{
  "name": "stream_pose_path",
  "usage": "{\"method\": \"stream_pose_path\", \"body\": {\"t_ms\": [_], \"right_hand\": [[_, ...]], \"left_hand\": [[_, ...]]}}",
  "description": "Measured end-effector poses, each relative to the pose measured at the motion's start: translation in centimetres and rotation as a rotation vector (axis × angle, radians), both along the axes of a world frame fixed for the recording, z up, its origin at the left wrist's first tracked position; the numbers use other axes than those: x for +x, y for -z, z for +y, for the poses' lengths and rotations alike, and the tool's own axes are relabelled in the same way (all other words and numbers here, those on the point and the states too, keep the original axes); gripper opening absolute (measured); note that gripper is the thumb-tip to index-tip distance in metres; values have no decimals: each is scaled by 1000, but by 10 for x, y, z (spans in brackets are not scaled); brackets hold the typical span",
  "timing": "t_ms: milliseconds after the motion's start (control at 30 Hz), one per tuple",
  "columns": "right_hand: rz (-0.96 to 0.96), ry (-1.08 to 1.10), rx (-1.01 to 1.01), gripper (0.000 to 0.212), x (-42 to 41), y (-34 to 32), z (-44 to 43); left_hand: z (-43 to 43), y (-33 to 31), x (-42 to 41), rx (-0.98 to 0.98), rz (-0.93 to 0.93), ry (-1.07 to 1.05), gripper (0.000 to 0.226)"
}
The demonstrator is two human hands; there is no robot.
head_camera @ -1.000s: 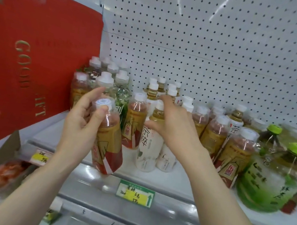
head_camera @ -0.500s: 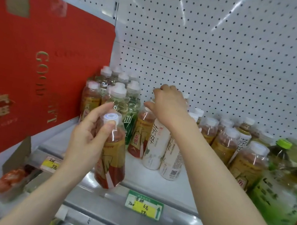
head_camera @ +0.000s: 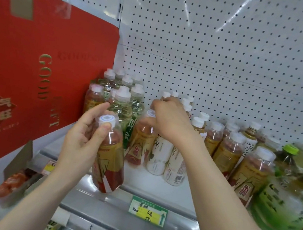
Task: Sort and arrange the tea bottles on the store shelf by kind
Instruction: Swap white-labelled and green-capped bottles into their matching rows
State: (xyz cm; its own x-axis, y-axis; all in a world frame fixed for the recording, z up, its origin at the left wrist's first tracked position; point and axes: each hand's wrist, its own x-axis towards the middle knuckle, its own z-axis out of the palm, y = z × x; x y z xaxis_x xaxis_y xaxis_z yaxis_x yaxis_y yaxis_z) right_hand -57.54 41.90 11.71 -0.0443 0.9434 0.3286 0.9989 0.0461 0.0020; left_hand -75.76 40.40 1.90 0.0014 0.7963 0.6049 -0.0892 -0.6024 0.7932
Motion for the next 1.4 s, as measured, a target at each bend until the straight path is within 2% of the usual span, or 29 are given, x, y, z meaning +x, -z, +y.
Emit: {"method": "stream_pose_path", "body": {"t_ms": [100,200,300,400,567,800,967,1100,1200,1267,1400], "right_hand": [[349,-30,135,52,18,-2,-29],[616,-4,230,45,45,-5,-61],[722,70,272,41,82,-6,-95],[582,187,252,43,116,-1,-123],[348,348,203,46,153,20,-149],[325,377,88,39,189,25,-156],[295,363,44,45,208,21,-150],[294,296,-128,53,226,-2,-147],[390,284,-36,51,261,-30,-130],[366,348,38,47,292,-41,-106],[226,410,-175,70,331,-39,-53]], "left_hand": [[-2,-6,2,24,-18,54,42],[-3,-10,11,46,-62,106,43],[-7,-15,29,26,-106,197,44],[-11,-18,59,9,-117,285,33],[-24,-20,126,14,-27,402,35],[-24,-9,209,19,143,479,38],[-18,3,248,17,233,445,37],[-17,1,263,20,306,404,36],[-17,-3,269,61,436,314,38],[-19,-4,271,120,514,238,42],[-17,-8,276,258,594,140,49]]}}
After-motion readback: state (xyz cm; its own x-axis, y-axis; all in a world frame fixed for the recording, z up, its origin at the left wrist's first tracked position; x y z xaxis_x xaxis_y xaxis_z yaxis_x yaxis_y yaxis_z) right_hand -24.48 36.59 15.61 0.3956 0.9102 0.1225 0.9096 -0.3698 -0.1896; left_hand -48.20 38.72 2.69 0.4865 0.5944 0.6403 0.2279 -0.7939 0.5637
